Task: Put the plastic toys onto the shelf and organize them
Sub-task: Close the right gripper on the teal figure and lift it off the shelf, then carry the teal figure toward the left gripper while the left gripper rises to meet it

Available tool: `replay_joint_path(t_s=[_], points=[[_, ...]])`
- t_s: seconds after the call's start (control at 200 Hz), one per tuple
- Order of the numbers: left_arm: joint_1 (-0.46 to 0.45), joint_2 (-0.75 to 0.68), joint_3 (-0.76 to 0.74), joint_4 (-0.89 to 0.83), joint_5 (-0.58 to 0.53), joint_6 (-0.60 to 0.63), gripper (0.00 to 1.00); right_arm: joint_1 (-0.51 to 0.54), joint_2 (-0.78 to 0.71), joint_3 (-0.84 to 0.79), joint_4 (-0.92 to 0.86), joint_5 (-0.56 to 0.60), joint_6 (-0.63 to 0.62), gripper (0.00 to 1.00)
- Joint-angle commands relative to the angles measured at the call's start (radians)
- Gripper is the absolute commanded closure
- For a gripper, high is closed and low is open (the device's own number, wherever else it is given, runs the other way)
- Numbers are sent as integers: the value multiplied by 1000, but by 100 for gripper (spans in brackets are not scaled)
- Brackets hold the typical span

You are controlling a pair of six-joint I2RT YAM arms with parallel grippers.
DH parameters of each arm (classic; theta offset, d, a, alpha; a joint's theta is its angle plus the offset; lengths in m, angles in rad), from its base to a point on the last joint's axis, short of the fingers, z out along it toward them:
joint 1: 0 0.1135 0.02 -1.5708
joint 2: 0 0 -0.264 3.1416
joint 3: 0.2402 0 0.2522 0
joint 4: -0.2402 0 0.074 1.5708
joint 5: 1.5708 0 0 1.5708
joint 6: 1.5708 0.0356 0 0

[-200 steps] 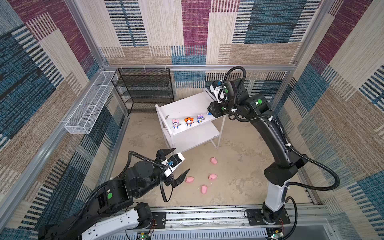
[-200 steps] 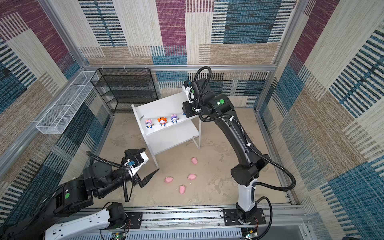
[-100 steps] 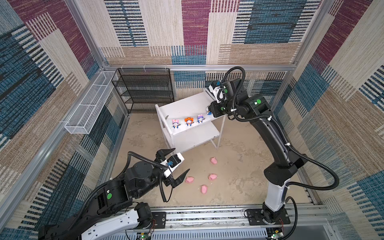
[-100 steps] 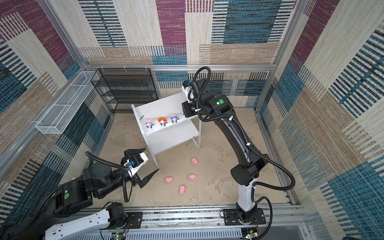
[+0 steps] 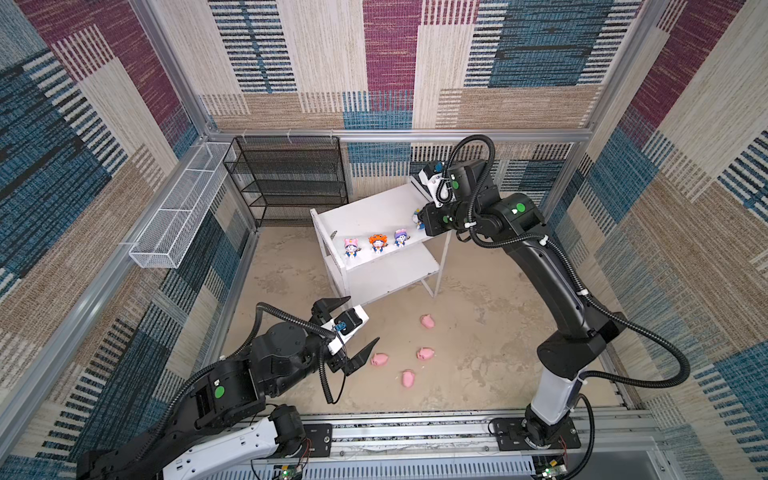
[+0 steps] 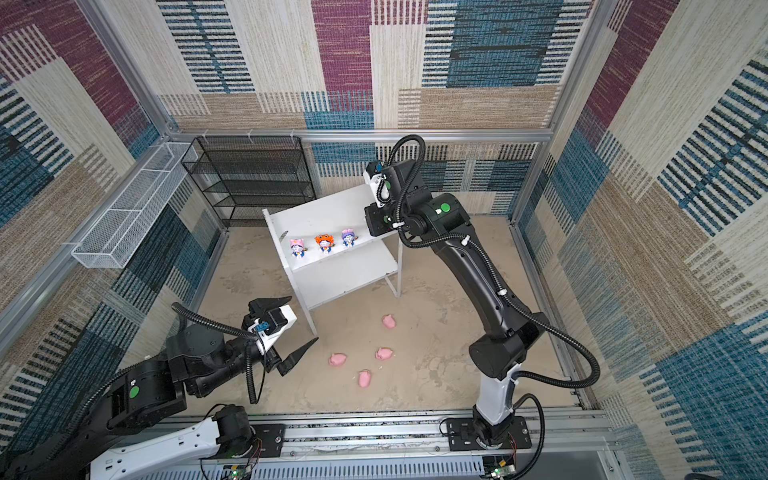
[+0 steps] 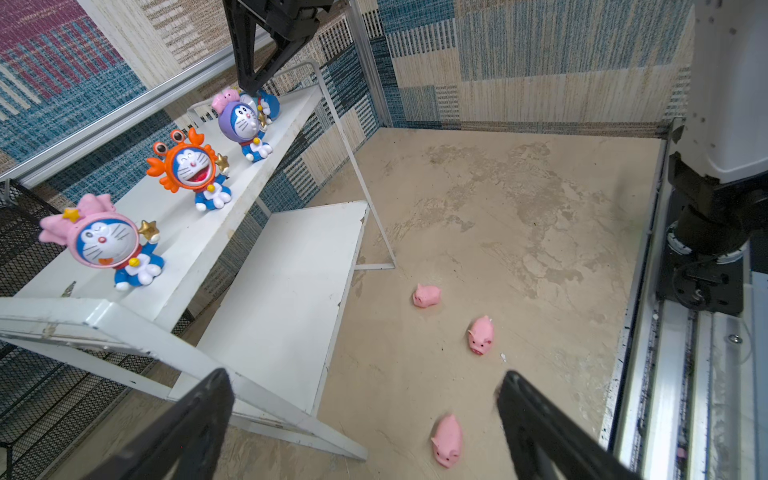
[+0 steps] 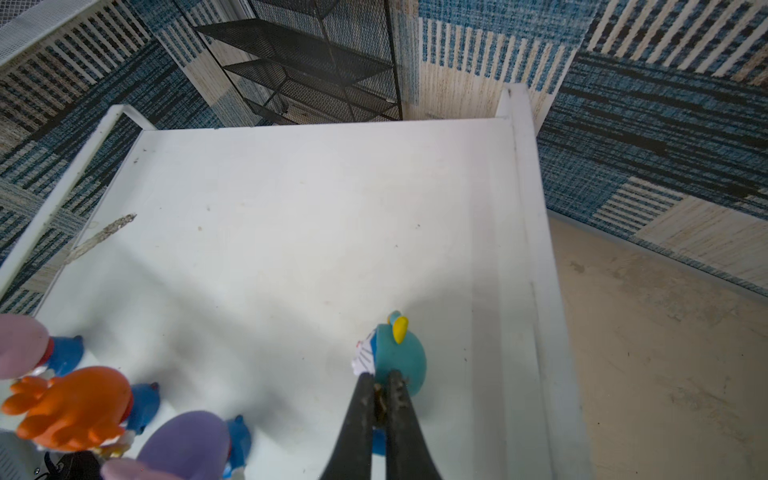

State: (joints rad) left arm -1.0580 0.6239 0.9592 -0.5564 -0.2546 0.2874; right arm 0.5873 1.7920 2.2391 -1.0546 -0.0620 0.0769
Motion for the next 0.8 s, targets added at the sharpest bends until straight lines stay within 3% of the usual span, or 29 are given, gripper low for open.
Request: replay_joint_path(t_s=[0.0,0.311,0.571,0.791], points=[[1,3,-1,34,6,9,1,-6,-69,-91,154,-40,-14,95],[4,25,6,46,21,7,1,-32,-369,-559,587,-224,-136,98],[6,51,102,13,168,-5,1,-38,-543,-787,736,-438,-270,98],[5,79,188,-48,306,-7,1,-38,-687,-952,754,-633,-345,98]])
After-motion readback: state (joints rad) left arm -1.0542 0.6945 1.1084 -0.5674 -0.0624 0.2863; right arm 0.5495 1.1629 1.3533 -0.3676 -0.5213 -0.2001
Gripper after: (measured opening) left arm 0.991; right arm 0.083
